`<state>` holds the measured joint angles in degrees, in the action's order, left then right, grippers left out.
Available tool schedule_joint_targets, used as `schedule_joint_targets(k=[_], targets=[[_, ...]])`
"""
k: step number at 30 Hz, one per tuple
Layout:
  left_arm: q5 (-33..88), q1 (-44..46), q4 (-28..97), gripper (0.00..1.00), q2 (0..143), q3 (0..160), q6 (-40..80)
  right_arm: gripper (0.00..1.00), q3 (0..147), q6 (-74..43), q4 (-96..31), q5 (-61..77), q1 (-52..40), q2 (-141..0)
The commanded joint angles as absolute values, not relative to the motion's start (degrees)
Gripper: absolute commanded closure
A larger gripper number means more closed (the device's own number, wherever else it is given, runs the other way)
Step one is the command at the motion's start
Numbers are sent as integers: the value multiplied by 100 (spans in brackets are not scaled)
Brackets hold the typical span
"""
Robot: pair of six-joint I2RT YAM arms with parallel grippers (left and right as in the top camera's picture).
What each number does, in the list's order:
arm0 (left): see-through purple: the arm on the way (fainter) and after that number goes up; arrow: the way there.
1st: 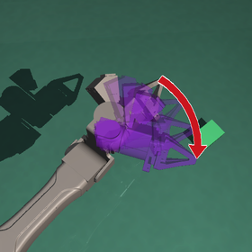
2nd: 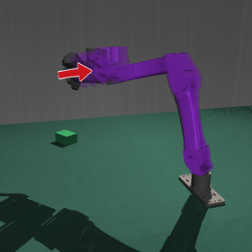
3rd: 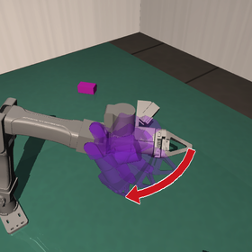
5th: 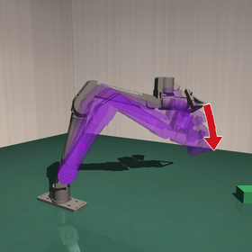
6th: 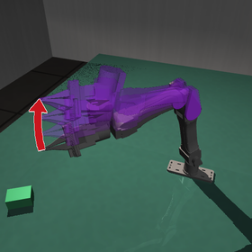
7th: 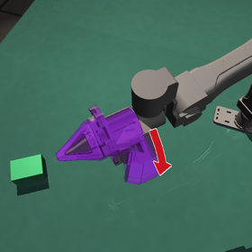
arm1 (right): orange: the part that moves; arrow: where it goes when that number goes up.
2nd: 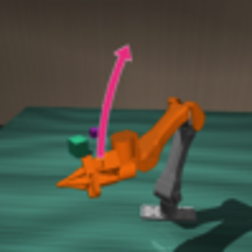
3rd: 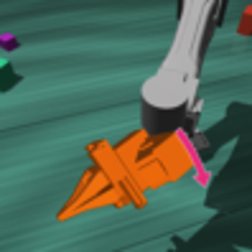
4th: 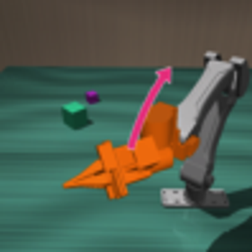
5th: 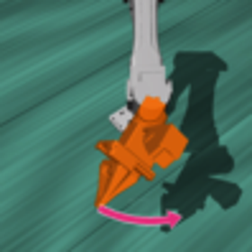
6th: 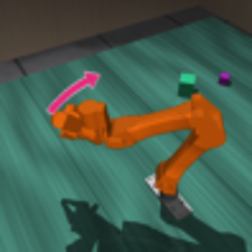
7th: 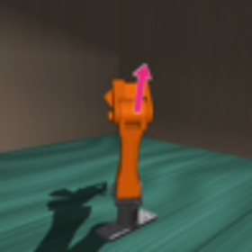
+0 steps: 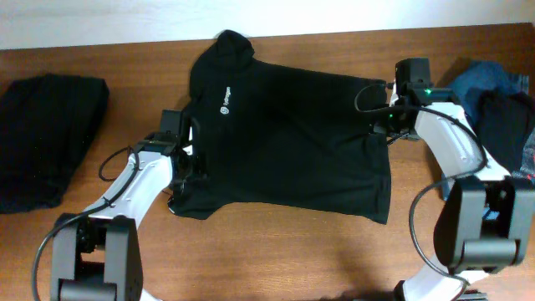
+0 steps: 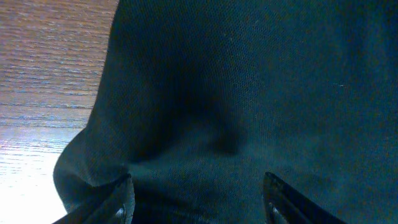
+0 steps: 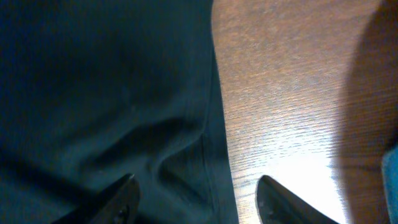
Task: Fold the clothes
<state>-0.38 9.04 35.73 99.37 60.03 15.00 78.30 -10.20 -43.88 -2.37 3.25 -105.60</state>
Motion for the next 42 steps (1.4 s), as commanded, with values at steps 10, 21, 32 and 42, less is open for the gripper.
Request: schedule_joint_targets(k=[10, 21, 32, 42], targets=[[25, 913, 3533, 31, 10099, 5959, 1575, 42, 7854, -980, -4021, 152, 351, -11375], [25, 923, 3540, 31, 10099, 5959, 1575, 42, 7854, -1990, -3931, 130, 355, -11524], [25, 950, 3557, 31, 10099, 5959, 1575, 54, 7756, -2921, -3647, 329, 572, -11568], [25, 950, 3555, 31, 10099, 5959, 1575, 57, 7708, -2950, -3524, 607, 607, -11568]])
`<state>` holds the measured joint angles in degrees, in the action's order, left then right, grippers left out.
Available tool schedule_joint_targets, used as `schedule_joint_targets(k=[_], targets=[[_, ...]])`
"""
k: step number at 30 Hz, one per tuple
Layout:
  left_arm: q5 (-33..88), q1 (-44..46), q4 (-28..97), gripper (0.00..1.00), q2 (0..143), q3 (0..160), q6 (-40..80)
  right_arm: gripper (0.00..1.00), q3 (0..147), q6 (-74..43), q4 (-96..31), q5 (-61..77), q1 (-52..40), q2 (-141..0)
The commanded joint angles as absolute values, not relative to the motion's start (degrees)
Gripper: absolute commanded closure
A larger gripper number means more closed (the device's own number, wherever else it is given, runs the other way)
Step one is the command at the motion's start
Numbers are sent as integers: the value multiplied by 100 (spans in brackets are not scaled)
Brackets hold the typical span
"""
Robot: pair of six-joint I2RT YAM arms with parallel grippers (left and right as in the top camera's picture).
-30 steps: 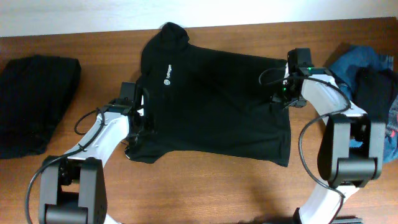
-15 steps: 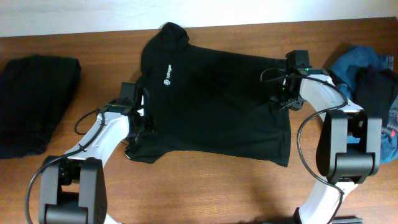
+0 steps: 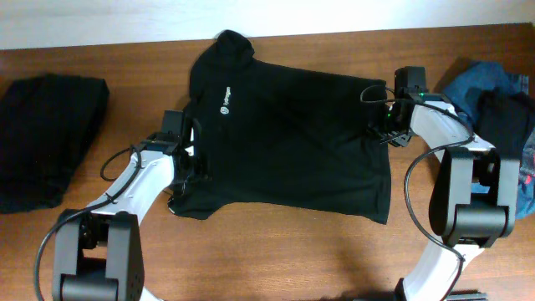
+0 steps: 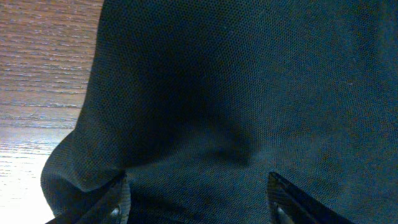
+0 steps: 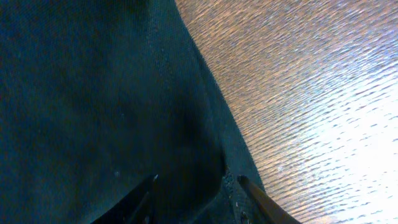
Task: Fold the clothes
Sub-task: 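Grasp the shirt sides with both grippers and smooth it flat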
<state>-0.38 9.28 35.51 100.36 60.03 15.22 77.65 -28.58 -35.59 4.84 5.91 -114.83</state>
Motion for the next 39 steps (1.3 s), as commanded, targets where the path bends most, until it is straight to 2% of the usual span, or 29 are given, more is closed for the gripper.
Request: schedule_joint_targets(k=[1, 16, 17, 19, 20, 21, 22, 31, 39], targets=[[25, 950, 3555, 30, 10099, 5959, 1575, 57, 7708, -2947, -3527, 607, 607, -11568], [25, 950, 3555, 30, 10099, 5959, 1575, 57, 7520, -3352, -3439, 598, 609, -11568], [23, 950, 3555, 30, 10099, 5959, 1575, 60, 7520, -3352, -3433, 598, 609, -11568], [23, 950, 3555, 30, 10099, 5959, 1573, 76, 7520, -3352, -3417, 600, 609, -11568], [25, 950, 3553, 30, 10099, 5959, 1575, 88, 7520, -3352, -3404, 602, 609, -11568], [23, 950, 3555, 30, 10099, 5959, 1573, 94, 7520, -3352, -3400, 602, 609, -11568], [23, 950, 3553, 30, 10099, 5959, 1573, 96, 7520, -3350, -3393, 600, 609, -11568], [-1, 947, 3544, 30, 10099, 5959, 1573, 96, 7649, -2209, -3306, 574, 609, -11566], [-40, 950, 3535, 30, 10099, 5959, 1573, 96, 7839, -1761, -3354, 558, 720, -11566]])
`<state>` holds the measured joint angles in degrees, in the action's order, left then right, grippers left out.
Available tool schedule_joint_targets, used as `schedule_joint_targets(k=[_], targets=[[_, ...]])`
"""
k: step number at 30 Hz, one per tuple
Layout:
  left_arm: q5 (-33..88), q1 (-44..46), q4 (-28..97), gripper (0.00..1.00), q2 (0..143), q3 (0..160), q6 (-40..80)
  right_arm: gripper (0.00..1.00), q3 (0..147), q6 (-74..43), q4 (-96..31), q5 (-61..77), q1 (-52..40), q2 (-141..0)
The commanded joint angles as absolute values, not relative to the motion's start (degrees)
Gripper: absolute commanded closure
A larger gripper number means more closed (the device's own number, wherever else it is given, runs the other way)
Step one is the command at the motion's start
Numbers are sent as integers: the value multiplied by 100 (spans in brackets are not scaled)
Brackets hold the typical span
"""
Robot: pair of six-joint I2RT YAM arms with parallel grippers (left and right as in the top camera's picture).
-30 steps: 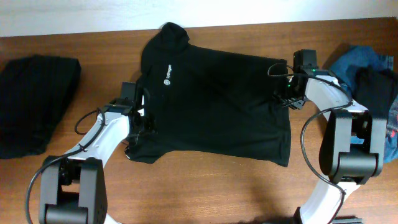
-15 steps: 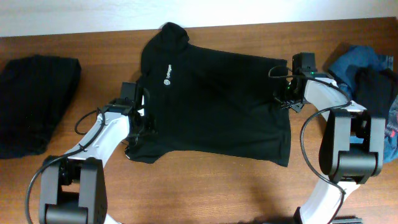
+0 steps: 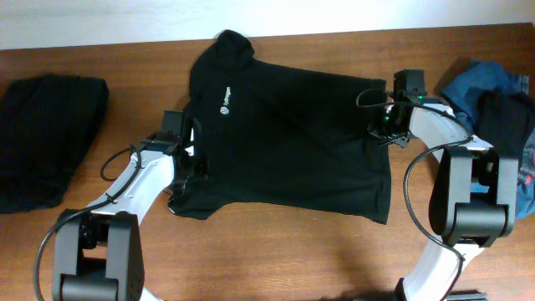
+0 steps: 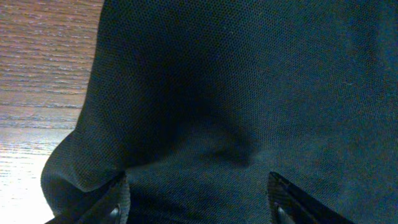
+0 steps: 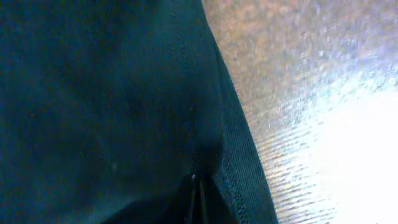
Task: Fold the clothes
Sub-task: 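Grasp the shirt sides with both grippers and smooth it flat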
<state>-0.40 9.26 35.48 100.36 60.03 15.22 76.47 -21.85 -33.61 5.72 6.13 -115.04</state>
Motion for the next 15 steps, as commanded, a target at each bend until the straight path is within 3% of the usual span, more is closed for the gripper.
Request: schedule_joint_targets(k=[1, 15], targets=[[-43, 950, 3533, 30, 10099, 5959, 1573, 96, 7870, -1568, -3361, 558, 727, -11566], [-176, 950, 3533, 30, 10099, 5959, 1573, 96, 8162, 373, -3463, 333, 757, -11566]])
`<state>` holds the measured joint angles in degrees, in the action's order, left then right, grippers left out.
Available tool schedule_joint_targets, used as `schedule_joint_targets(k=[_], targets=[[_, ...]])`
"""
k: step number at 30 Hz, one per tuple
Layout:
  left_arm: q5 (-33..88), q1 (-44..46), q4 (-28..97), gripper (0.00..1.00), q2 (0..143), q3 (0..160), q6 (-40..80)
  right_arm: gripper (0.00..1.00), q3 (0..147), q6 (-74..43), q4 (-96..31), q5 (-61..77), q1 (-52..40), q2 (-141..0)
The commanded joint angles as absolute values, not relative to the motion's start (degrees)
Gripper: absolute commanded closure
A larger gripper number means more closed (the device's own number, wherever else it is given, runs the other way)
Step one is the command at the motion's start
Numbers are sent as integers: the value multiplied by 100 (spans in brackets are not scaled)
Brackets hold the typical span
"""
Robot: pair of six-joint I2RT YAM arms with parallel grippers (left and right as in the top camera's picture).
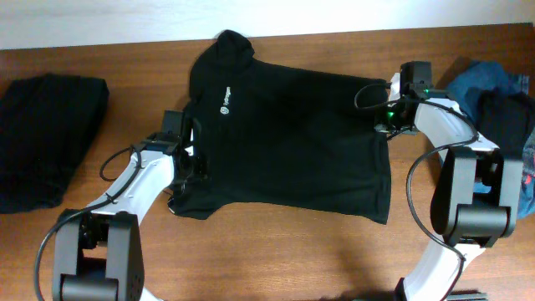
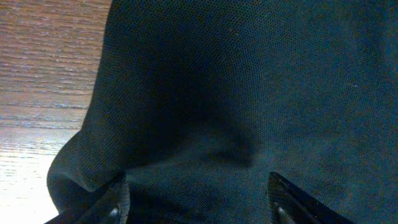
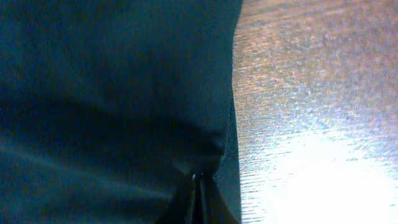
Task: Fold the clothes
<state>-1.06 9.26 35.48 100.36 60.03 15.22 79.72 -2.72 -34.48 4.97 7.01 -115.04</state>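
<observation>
A black T-shirt (image 1: 284,125) lies spread flat on the wooden table, collar toward the far edge, with a small white logo on the chest. My left gripper (image 1: 194,167) rests on the shirt's left side near the sleeve. It is open, its fingertips (image 2: 118,194) wide apart with cloth bulging between them (image 2: 198,202). My right gripper (image 1: 388,115) is at the shirt's right sleeve edge. In the right wrist view the gripper (image 3: 200,185) is shut on a pinch of the black fabric beside the hem.
A folded black garment (image 1: 46,138) lies at the table's left end. A heap of blue and dark clothes (image 1: 497,100) sits at the right end, close behind my right arm. Bare wood (image 1: 276,251) runs along the near side.
My right gripper, still shut on the shirt's right edge, has shifted a little toward the far side, and the cloth by the hem has moved with it. The left gripper stayed put.
At first my right gripper stood open over the shirt's right hem. Its fingers were then narrower around the hem, then shut on it, and now it has shifted slightly with the cloth. My left gripper stayed open on the shirt's left side throughout.
</observation>
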Motion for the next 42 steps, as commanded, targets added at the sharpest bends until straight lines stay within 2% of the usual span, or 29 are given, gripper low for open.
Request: schedule_joint_targets(k=[1, 11, 12, 13, 14, 16, 17, 18, 24, 33, 34, 36, 39, 42], targets=[[-176, 950, 3533, 30, 10099, 5959, 1573, 96, 8204, 438, -3483, 185, 757, -11566], [-191, 947, 3505, 30, 10099, 5959, 1573, 94, 8460, 598, -3557, -729, 757, -11566], [-189, 947, 3489, 30, 10099, 5959, 1573, 87, 8460, 598, -3557, -749, 757, -11566], [-191, 947, 3474, 30, 10099, 5959, 1573, 63, 8460, 596, -3557, -773, 757, -11566], [-191, 947, 3463, 30, 10099, 5959, 1573, 51, 8460, 591, -3555, -808, 757, -11566], [-191, 947, 3424, 30, 10099, 5959, 1573, 36, 8460, 569, -3555, -945, 757, -11566], [-191, 947, 3404, 30, 10099, 5961, 1573, 19, 8460, 554, -3555, -1013, 757, -11566], [-191, 947, 3367, 30, 10099, 5961, 1573, 13, 8462, 554, -3551, -1039, 757, -11566], [-189, 950, 3173, 30, 10092, 6226, 1479, 12, 9004, 510, -4077, -554, 714, -11504], [-189, 943, 3629, 30, 10049, 7046, 1396, 12, 10589, 399, -6213, 729, 432, -11485], [-191, 934, 3629, 25, 10049, 7046, 1398, 12, 10610, 283, -6322, 805, 392, -11485], [-189, 904, 3629, 21, 10049, 7046, 1398, 12, 10602, 132, -6521, 952, 301, -11485], [-191, 808, 3599, 18, 10049, 7046, 1398, 23, 10484, 99, -6672, 1138, 150, -11493], [-178, 670, 3503, 16, 10049, 7046, 1400, 26, 10243, 97, -6678, 1153, -16, -11493]])
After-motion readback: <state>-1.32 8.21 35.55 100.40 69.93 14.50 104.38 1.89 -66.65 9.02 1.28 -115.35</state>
